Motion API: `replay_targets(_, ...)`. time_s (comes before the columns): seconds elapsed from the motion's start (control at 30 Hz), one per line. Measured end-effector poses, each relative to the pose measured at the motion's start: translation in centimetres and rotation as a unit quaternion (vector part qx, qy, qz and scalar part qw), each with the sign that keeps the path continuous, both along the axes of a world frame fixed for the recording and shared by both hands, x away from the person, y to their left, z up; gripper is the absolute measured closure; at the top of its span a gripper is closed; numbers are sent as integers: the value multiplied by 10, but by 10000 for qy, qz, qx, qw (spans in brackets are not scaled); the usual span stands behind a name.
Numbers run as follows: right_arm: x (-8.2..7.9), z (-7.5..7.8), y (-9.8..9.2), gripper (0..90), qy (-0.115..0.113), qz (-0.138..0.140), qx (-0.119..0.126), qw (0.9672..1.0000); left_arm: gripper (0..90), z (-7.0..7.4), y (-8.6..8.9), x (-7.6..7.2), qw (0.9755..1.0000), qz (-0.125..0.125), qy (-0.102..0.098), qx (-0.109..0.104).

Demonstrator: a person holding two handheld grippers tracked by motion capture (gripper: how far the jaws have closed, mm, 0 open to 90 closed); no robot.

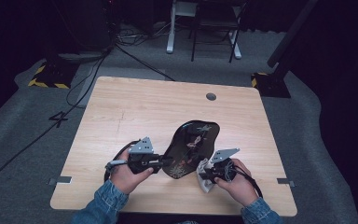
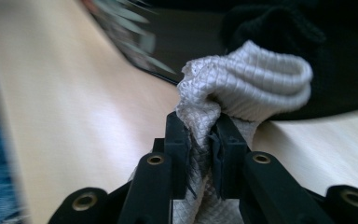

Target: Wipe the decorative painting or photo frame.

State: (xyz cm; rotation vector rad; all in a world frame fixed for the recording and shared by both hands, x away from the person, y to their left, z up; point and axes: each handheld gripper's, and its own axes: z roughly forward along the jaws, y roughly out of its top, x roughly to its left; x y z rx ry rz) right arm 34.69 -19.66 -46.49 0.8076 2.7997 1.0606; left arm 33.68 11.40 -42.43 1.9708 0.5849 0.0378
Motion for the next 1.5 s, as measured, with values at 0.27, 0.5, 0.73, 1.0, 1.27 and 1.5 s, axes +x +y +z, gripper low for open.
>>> replay_targets(0.27, -5, 19, -20, 787, -194, -255, -6, 9995, 782, 0, 0, 2, 10000, -9, -47, 5)
replay_targets(0.5, -5, 36, -52, 784, -483, -866, 47, 9951, 782, 0, 0, 3, 10000, 4, -93, 17)
replay_targets(0.73, 0, 46, -82, 778, -784, -1594, 84, 9841, 781, 0, 0, 4, 9999, 15, -117, 22)
replay_targets(1.0, 22, 31, -103, 765, -1055, -2277, 36, 9680, 779, 0, -1, 4, 10000, 19, -90, -32)
replay_targets(1.27, 42, 10, -102, 773, -856, -2340, -33, 9685, 774, -1, 0, 3, 9999, 36, -70, -72)
replay_targets(1.5, 52, -14, -103, 698, -625, -2426, -219, 9679, 661, 0, 3, 2, 9995, 84, -76, -294)
